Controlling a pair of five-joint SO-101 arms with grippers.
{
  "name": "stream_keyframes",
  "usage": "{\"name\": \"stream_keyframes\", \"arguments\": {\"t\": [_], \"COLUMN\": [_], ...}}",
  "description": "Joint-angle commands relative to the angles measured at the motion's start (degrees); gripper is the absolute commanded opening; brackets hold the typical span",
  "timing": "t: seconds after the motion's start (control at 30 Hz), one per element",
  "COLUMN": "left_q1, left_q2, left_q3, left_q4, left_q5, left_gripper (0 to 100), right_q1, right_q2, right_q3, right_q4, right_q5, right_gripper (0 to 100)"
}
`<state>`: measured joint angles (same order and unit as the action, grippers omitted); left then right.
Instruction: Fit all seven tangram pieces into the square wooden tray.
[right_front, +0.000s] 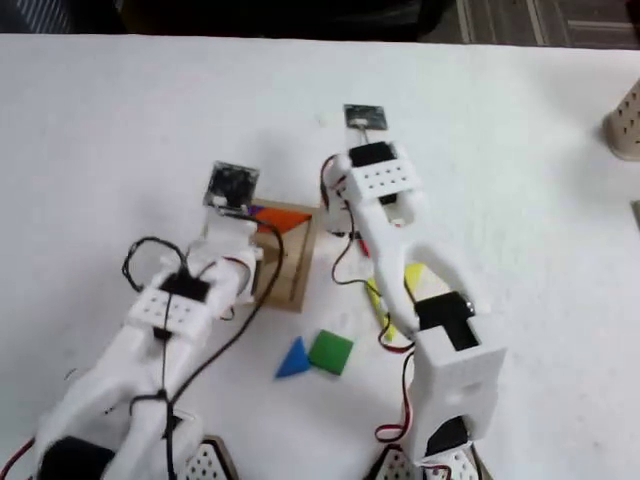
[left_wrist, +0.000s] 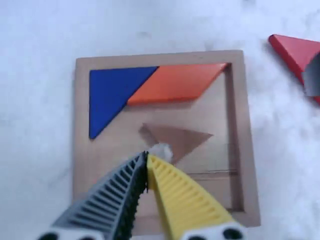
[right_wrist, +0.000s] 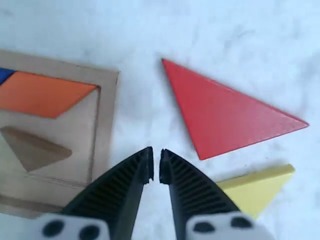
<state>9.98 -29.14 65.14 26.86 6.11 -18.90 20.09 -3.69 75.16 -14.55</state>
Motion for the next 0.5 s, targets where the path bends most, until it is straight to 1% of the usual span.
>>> {"name": "stream_keyframes", "arguments": {"t": [0.0,0.1,0.17,0.23,0.47], "left_q1": [4.79,8.57,9.89,10.07,9.19], "left_q2": [-3.65,-0.04,3.91,8.48,22.37], "left_q3": [0.09,-1.05,-3.34,-6.51,-14.68], "left_q4": [0.35,0.26,0.26,0.53,0.62], "left_q5": [0.79,1.58,4.31,5.45,5.54], "left_gripper": [2,2,2,2,2], "right_q1": [3.38,5.32,6.11,7.08,8.84], "right_q2": [-4.18,-4.18,-3.91,-3.74,-3.74], "right_q3": [-0.62,-0.97,-2.29,-2.90,-2.90], "right_q4": [-0.84,-0.92,-0.92,-0.92,-0.92], "right_q5": [-0.26,-0.18,-0.18,-0.26,-0.44], "right_gripper": [1.6,1.6,1.6,1.6,1.7]}}
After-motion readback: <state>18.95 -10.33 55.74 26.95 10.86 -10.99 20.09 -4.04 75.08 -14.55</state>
